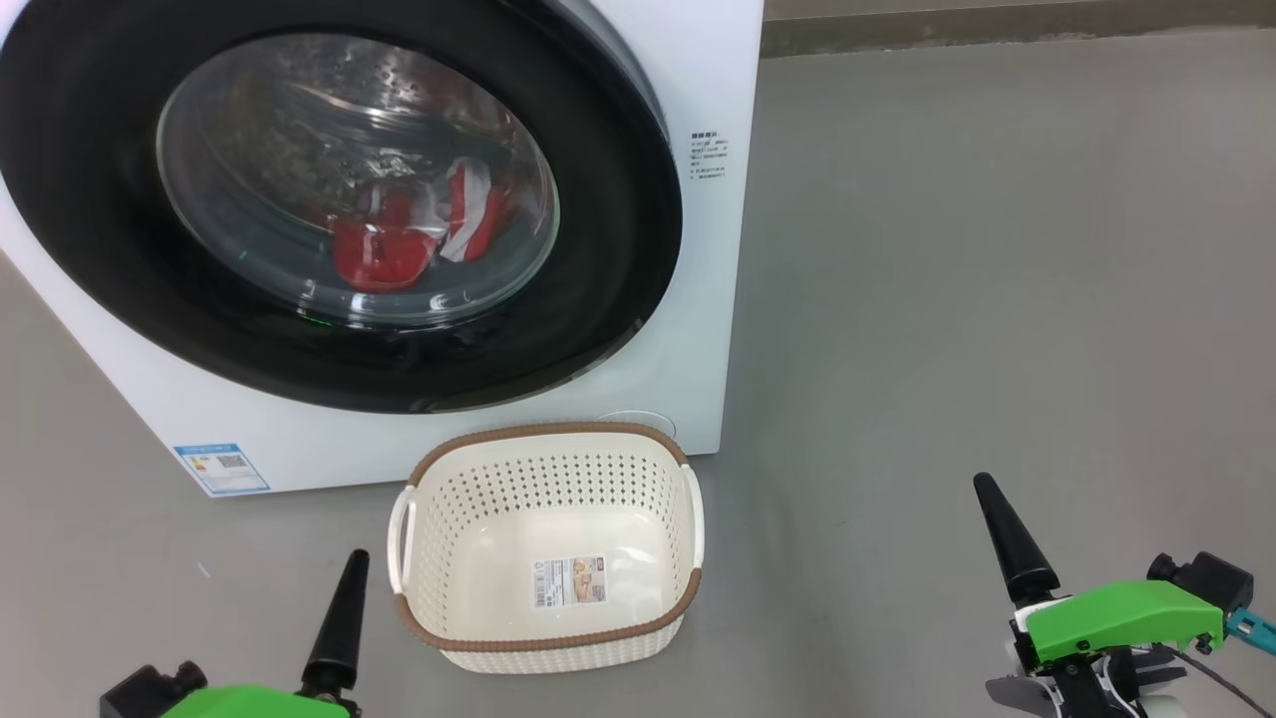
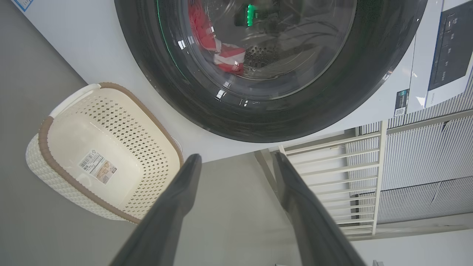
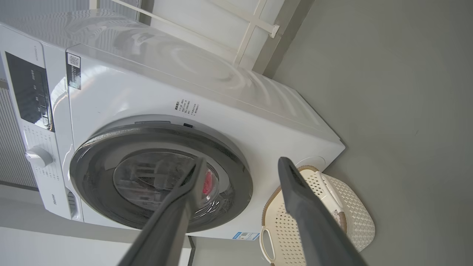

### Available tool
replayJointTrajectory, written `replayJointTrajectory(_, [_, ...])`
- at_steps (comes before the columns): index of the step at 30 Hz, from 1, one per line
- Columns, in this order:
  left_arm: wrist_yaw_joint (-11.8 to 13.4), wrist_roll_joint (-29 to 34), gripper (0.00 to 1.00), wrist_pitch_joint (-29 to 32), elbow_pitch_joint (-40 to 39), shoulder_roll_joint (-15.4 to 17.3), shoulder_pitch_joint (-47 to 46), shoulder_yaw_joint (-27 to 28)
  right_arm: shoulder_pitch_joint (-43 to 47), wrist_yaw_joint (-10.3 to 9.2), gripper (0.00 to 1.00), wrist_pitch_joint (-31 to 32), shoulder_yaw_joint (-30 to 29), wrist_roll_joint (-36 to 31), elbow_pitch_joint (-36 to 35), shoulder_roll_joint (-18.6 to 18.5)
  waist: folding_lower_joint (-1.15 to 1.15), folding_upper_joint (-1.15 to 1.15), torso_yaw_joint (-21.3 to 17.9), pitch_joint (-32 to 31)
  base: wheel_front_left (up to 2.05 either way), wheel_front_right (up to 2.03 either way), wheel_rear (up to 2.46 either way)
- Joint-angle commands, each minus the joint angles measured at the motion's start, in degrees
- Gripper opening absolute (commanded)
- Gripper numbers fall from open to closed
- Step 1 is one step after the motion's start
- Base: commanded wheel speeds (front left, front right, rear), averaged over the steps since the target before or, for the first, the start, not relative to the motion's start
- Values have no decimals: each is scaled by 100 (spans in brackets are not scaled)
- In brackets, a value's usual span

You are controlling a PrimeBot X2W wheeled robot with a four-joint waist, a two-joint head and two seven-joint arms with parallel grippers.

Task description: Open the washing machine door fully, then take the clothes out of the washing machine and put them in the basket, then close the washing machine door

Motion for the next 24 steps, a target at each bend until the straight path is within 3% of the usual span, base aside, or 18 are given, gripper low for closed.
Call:
replayJointTrajectory(1, [18, 215, 100, -70, -139, 62, -281, 46, -357, 1, 100, -69, 60, -237, -118, -73, -1, 0, -2, 0, 0, 0, 0])
replayJointTrajectory(24, [178, 2141, 100, -462, -81, 76, -580, -28, -748, 2, 100, -457, 432, -2181, 43, -103, -1, 0, -6, -19, 0, 0, 0])
